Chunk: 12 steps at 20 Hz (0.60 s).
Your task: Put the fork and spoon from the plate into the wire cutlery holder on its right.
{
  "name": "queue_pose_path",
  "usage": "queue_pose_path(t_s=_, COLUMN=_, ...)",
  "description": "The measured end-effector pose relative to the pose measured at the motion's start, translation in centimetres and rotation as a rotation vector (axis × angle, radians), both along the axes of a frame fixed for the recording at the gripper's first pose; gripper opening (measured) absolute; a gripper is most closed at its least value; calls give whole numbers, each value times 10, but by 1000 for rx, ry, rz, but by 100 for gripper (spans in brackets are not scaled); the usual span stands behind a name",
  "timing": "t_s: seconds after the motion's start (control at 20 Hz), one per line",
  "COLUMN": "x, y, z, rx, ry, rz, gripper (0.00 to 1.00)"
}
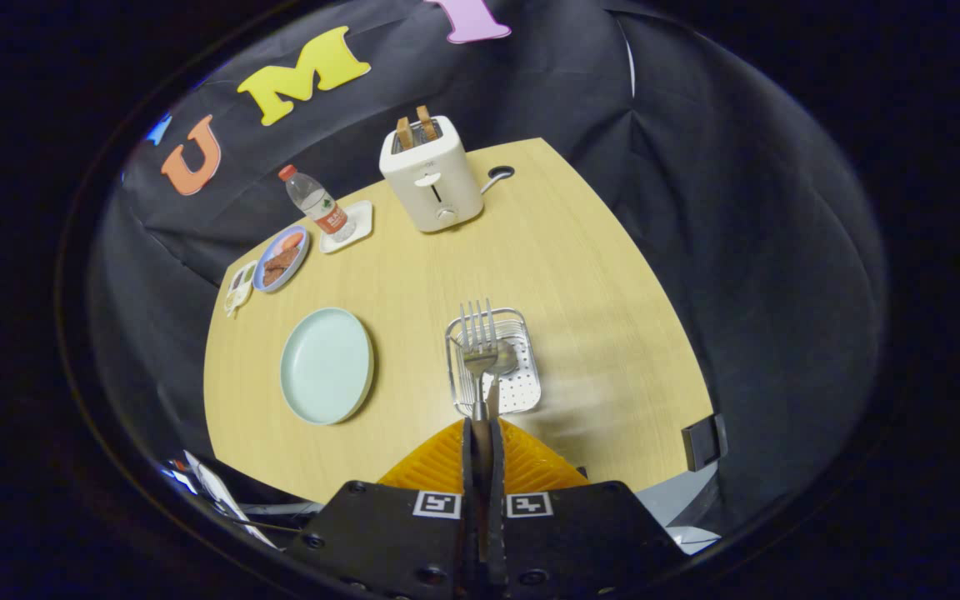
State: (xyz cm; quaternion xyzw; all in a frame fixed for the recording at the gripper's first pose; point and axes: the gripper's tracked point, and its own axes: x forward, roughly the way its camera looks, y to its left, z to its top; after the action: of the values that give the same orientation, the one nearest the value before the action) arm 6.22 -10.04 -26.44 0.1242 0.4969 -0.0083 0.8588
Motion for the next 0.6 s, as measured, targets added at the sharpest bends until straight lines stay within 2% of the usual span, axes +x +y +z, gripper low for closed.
queue_pose_path(t_s=0.15, x=3, y=1, z=5, rx=1, ry=-7, rz=9, gripper=8)
queue_pose_path(t_s=0.3, x=9, y=1, z=14, rx=-8, ry=-32, rz=12, gripper=1)
queue_pose_path(t_s=0.6, x=12, y=7, z=18, rx=12, ry=-36, rz=14, gripper=1)
